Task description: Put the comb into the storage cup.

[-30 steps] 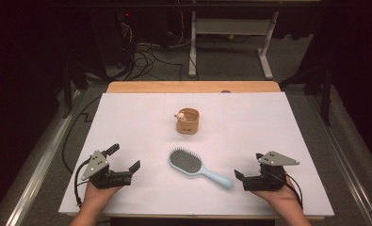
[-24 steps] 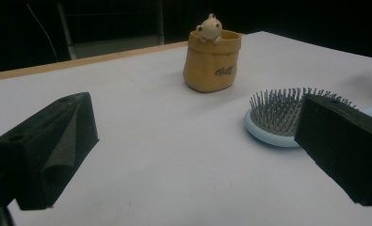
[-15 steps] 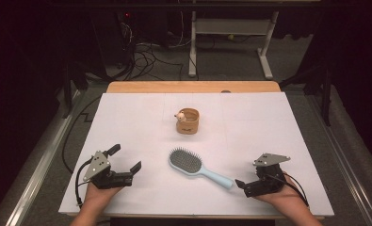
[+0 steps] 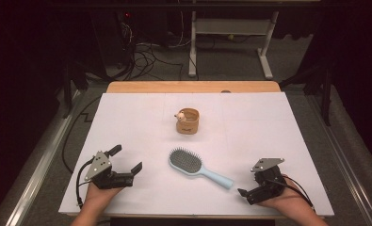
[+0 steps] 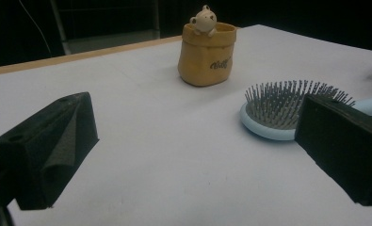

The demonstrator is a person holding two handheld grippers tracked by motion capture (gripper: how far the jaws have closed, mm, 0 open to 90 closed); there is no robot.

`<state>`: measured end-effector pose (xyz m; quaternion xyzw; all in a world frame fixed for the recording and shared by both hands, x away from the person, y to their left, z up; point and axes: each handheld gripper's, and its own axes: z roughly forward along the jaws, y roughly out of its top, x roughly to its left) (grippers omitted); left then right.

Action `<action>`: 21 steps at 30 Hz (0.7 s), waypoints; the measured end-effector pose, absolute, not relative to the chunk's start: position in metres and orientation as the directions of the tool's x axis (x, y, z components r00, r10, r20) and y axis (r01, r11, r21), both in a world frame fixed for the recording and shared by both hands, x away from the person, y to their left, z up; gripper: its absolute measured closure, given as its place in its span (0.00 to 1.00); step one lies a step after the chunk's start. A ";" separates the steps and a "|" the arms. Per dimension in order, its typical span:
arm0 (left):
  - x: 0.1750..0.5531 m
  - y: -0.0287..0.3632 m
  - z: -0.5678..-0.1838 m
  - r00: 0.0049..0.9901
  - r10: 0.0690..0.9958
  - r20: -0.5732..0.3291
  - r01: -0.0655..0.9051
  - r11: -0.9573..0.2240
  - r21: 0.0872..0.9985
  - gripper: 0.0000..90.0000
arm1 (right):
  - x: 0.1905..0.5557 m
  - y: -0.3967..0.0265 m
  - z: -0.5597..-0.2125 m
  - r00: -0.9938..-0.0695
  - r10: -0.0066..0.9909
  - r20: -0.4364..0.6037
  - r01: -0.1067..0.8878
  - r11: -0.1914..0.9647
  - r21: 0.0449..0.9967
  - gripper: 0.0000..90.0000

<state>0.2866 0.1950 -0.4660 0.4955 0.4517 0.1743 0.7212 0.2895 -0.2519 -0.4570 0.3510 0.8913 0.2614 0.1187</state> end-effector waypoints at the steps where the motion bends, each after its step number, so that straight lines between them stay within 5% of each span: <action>1: 0.287 0.195 -0.466 0.531 0.699 -0.479 0.196 0.448 0.872 0.01 | 0.289 -0.251 -0.456 -0.731 0.682 -0.028 0.563 0.625 0.541 0.00; 21: 0.287 0.195 -0.467 0.534 0.697 -0.479 0.196 0.448 0.872 0.01 | 0.316 -0.191 -0.435 -0.822 0.569 -0.029 0.478 0.715 0.510 0.00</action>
